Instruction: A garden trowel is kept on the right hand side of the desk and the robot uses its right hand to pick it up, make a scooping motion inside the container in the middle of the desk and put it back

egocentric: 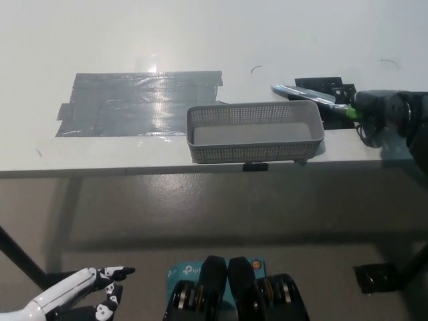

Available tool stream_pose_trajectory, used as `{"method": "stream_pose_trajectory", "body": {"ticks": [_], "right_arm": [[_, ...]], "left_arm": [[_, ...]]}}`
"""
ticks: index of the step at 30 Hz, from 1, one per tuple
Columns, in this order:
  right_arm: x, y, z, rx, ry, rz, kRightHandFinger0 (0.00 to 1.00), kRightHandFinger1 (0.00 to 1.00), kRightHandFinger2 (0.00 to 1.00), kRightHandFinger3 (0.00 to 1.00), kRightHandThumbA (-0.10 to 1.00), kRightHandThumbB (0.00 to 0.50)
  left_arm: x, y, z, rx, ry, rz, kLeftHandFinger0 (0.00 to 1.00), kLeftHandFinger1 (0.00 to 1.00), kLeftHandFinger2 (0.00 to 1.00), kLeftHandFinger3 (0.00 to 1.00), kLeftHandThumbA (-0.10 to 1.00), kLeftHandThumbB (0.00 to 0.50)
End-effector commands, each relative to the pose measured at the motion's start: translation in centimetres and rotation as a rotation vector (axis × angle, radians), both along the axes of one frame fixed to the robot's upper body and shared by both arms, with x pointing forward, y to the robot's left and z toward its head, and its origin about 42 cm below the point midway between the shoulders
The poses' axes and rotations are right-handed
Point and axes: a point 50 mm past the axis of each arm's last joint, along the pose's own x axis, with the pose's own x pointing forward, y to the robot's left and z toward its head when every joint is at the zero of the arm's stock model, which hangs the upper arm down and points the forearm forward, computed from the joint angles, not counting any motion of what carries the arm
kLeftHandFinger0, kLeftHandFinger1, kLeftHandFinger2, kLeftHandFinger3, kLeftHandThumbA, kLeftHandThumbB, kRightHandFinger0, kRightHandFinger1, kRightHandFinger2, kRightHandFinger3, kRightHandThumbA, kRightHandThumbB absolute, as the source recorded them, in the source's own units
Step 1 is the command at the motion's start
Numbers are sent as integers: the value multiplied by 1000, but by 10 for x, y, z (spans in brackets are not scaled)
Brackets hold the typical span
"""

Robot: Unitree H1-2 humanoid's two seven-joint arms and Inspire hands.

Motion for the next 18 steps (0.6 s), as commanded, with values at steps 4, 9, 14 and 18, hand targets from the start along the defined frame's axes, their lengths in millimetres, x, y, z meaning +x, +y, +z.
{"method": "stream_pose_trajectory", "body": {"ticks": [4,9,14,18], "right_arm": [[-9,0,-20,-68,56,29,8,294,805,1000,294,155],[-9,14,-25,-65,23,70,167,376,656,1000,-23,0],[-11,16,-33,-168,6,110,0,25,224,464,-100,281],[-13,14,-39,-221,-7,111,87,429,507,307,-100,322]], "left_arm": [[7,0,17,14,-28,-39,1000,1000,1000,1000,1000,352],[9,0,21,3,-37,-42,1000,1000,1000,1000,1000,348],[12,2,23,-11,-38,-40,1000,1000,1000,1000,1000,349],[13,3,26,-24,-45,-34,1000,1000,1000,1000,1000,338]]}}
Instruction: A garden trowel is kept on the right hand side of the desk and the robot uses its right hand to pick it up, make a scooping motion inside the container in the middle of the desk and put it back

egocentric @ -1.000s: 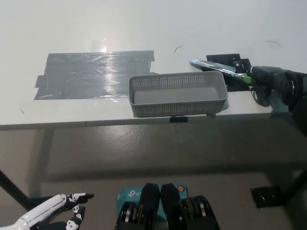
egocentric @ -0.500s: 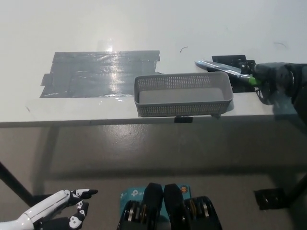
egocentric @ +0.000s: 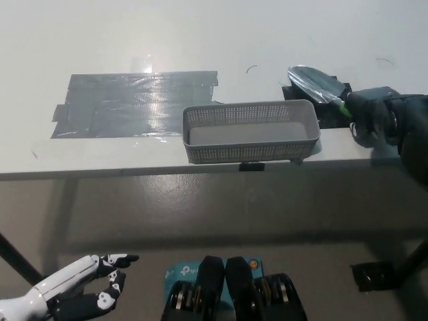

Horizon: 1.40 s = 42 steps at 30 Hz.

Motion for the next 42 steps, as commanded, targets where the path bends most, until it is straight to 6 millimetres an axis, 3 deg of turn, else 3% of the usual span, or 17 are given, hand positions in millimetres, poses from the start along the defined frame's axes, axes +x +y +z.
{"method": "stream_pose_trajectory", "body": {"ticks": [1,2,3,6,8,9,11,13,14,17,19,24,27,35,37,40,42], "right_arm": [[-12,-5,-33,-110,56,-10,140,517,641,658,-100,168],[-13,-5,-36,-113,50,-14,240,612,734,867,-99,43],[-14,-7,-40,-125,47,-23,288,643,757,1000,-29,8],[-20,-10,-54,-164,34,-60,358,554,685,1000,299,0],[-23,-10,-60,-173,9,-81,270,431,605,1000,447,0],[-26,-11,-65,-160,-26,-81,54,201,417,1000,452,0],[-32,-13,-73,-106,-114,-86,0,4,239,843,313,0],[-41,-14,-87,-8,-171,-99,0,105,413,756,195,0],[-45,-14,-92,18,-188,-107,95,292,657,742,158,0],[-59,-14,-109,76,-224,-120,0,170,491,640,192,0],[-69,-13,-122,133,-288,-80,0,37,325,445,-55,0],[-76,-9,-129,205,-353,-71,0,25,365,171,-38,0],[-77,-8,-128,257,-377,-84,1,112,474,589,-100,0],[-92,-20,-145,292,-415,-99,0,32,348,377,-100,0],[-95,-23,-148,305,-430,-106,0,0,288,388,-100,5],[-96,-30,-148,359,-436,-141,0,1,275,614,-100,0],[-93,-34,-142,368,-449,-146,0,15,290,549,-100,2]], "left_arm": [[1,5,13,0,-14,-12,1000,1000,1000,1000,1000,333],[1,5,13,-4,-11,-14,1000,1000,1000,1000,1000,338],[1,5,13,-6,-10,-17,1000,1000,1000,1000,1000,329],[2,5,12,-7,-7,-14,1000,1000,1000,1000,1000,328],[2,5,12,-5,-6,-12,1000,1000,1000,1000,1000,326],[2,5,12,-3,-9,-12,1000,1000,1000,1000,1000,314],[2,4,12,-5,-8,-13,1000,1000,1000,1000,1000,313],[-1,4,10,-8,-2,-14,1000,1000,1000,1000,1000,342],[-1,4,10,-11,0,-13,1000,1000,1000,1000,1000,359],[-4,3,8,-1,3,-16,1000,1000,1000,1000,1000,341],[-5,5,7,-3,13,-17,1000,1000,1000,1000,1000,310],[-8,6,4,7,22,-13,1000,1000,1000,1000,1000,326],[-9,6,3,8,21,-9,1000,1000,1000,1000,1000,298],[-12,6,2,13,30,-17,1000,1000,1000,1000,1000,310],[-13,6,2,12,34,-18,1000,1000,1000,1000,1000,306],[-12,6,2,19,29,-19,1000,1000,1000,1000,1000,314],[-12,6,2,25,31,-22,1000,1000,1000,1000,1000,315]]}}
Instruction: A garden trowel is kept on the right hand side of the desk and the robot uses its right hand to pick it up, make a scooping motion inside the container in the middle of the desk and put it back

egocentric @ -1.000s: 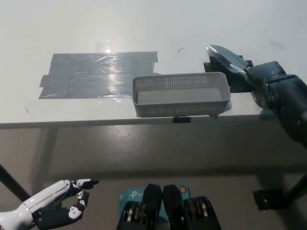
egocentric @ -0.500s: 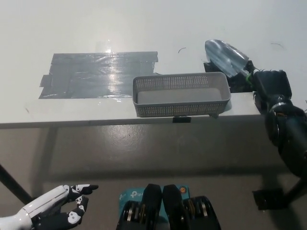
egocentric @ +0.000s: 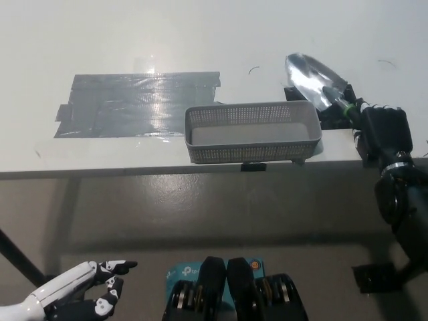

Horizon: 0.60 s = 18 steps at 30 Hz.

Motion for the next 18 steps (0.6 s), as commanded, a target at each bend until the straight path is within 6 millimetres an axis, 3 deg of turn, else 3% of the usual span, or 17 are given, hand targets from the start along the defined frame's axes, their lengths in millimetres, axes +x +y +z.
{"method": "stream_pose_trajectory", "body": {"ticks": [1,2,3,4,5,6,8,9,10,11,12,13,14,15,16,17,18], "right_arm": [[-28,-16,-48,82,165,-33,0,6,285,565,-100,0],[-25,-19,-44,90,164,-40,0,1,279,632,-100,0],[-20,-23,-34,84,158,-40,0,0,278,442,-100,0],[-17,-25,-30,80,155,-39,0,22,346,365,-100,0],[-15,-27,-24,63,126,-26,0,54,397,419,-100,1],[-6,-33,-4,63,93,-28,0,50,421,169,-100,0],[7,-41,26,41,58,-26,0,102,476,126,-100,0],[7,-40,26,40,59,-25,0,111,492,135,-100,0],[17,-49,49,7,26,-30,0,116,504,132,-100,0],[20,-51,59,-3,14,-32,0,179,601,647,-100,0],[23,-53,67,-4,10,-38,0,124,487,725,-100,0],[30,-61,92,-13,-34,-26,0,59,372,566,-100,1],[35,-66,106,-24,-40,-32,0,30,331,381,-100,9],[39,-69,119,-33,-61,-32,0,3,285,277,-100,0],[39,-69,119,-33,-59,-32,0,0,264,253,-100,0],[44,-73,135,-41,-83,-27,0,1,246,64,-100,0],[46,-74,141,-47,-90,-29,0,37,315,43,-100,0]], "left_arm": [[-4,5,8,45,3,-31,1000,1000,1000,1000,1000,316],[-4,5,8,45,4,-30,1000,1000,1000,1000,1000,325],[-4,5,8,47,1,-29,1000,1000,1000,1000,1000,322],[-4,5,8,48,0,-29,1000,1000,1000,1000,1000,322],[-5,6,8,49,2,-27,1000,1000,1000,1000,1000,314],[-5,6,8,48,2,-24,1000,1000,1000,1000,1000,312],[-6,7,8,50,3,-23,1000,1000,1000,1000,1000,313],[-7,7,8,50,5,-21,1000,1000,1000,1000,1000,313],[-7,8,7,51,6,-20,1000,1000,1000,1000,1000,311],[-8,8,7,55,7,-19,1000,1000,1000,1000,1000,311],[-8,8,6,59,9,-18,1000,1000,1000,1000,1000,312],[-9,8,6,55,10,-18,1000,1000,1000,1000,1000,320],[-9,8,6,58,10,-20,1000,1000,1000,1000,1000,316],[-9,8,5,54,15,-21,1000,1000,1000,1000,1000,307],[-9,8,5,54,15,-21,1000,1000,1000,1000,1000,305],[-9,9,5,57,15,-17,1000,1000,1000,1000,1000,300],[-10,9,5,63,13,-19,1000,1000,1000,1000,1000,307]]}}
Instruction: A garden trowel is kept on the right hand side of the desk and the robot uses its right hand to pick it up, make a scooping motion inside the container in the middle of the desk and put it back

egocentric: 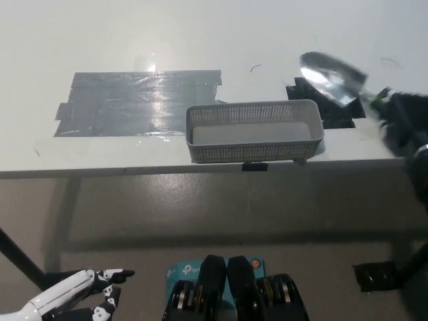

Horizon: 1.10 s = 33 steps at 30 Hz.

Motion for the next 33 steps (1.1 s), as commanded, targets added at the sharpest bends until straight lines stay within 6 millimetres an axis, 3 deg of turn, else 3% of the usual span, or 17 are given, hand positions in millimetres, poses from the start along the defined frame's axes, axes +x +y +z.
{"method": "stream_pose_trajectory", "body": {"ticks": [1,2,3,4,5,7,11,13,17,19,21,24,33], "right_arm": [[25,-17,84,-33,-108,0,0,68,358,61,-100,0],[28,-18,97,-25,-137,1,0,132,452,192,-100,0],[28,-19,99,-24,-142,2,0,122,434,209,-100,0],[30,-20,107,-32,-167,8,0,57,366,122,-100,0],[30,-20,110,-31,-163,7,0,31,345,154,-100,0],[28,-22,115,-37,-174,22,0,0,309,44,-100,0],[27,-21,122,-46,-189,47,0,0,302,19,-100,0],[25,-19,127,-48,-198,82,0,0,291,2,-100,0],[22,-18,134,-73,-179,144,0,42,341,0,-100,0],[20,-18,141,-54,-140,195,0,134,415,33,-100,13],[17,-18,152,-47,-40,275,0,248,524,132,-100,0],[11,-18,158,-67,-18,339,0,290,549,192,-100,16],[-13,-10,171,-200,10,504,0,244,537,270,-100,0]], "left_arm": [[-3,6,12,56,-14,-27,1000,1000,1000,1000,1000,305],[-2,7,11,57,-13,-23,1000,1000,1000,1000,1000,325],[-2,6,11,58,-14,-23,1000,1000,1000,1000,1000,326],[-3,7,10,61,-11,-21,1000,1000,1000,1000,1000,311],[-4,7,9,61,-8,-21,1000,1000,1000,1000,1000,313],[-3,7,9,58,-4,-23,1000,1000,1000,1000,1000,304],[-6,8,7,62,1,-19,1000,1000,1000,1000,1000,310],[-6,9,7,55,8,-17,1000,1000,1000,1000,1000,288],[-6,10,7,65,10,-24,1000,1000,1000,1000,1000,277],[-6,9,8,74,4,-23,1000,1000,1000,1000,1000,286],[-4,10,7,71,7,-20,1000,1000,1000,1000,1000,282],[-2,11,7,71,7,-17,1000,1000,1000,1000,1000,279],[-1,13,7,63,6,-4,1000,1000,1000,1000,1000,283]]}}
